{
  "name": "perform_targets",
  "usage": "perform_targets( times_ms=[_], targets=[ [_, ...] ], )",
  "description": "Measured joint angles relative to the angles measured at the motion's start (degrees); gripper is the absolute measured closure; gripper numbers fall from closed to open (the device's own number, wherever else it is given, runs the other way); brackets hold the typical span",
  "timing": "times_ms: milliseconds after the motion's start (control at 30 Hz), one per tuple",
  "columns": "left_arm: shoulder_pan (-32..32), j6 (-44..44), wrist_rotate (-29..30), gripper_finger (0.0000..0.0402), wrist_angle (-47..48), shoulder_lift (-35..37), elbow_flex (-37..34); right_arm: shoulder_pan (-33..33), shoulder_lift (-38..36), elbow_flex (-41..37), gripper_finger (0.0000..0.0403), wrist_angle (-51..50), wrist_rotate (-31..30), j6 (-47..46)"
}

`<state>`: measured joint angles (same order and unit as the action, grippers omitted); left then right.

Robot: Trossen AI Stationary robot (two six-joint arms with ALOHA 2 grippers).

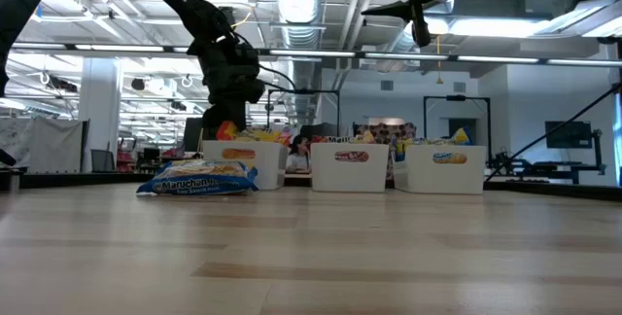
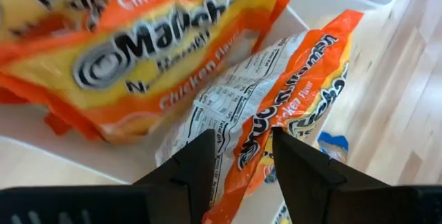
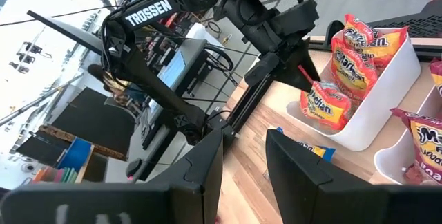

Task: Sort Maruchan noodles
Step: Put the orange noodle pack into the left white bin

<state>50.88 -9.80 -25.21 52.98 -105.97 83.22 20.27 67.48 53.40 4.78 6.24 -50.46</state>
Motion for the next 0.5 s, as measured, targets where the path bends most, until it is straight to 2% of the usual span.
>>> perform_targets(
  times_ms=[167,500],
  targets=[
    [0.1,-0.4,0.9,0.0269,2.4,0.0,0.0,0.0,0.0,0.0,0.0266,-0.1,0.0,1.2],
    [0.1,-1.5,6.4,0.0266,-0.6,0.0,0.0,-1.2,0.0,0.0,0.0266,0.0,0.0,3.0]
  ],
)
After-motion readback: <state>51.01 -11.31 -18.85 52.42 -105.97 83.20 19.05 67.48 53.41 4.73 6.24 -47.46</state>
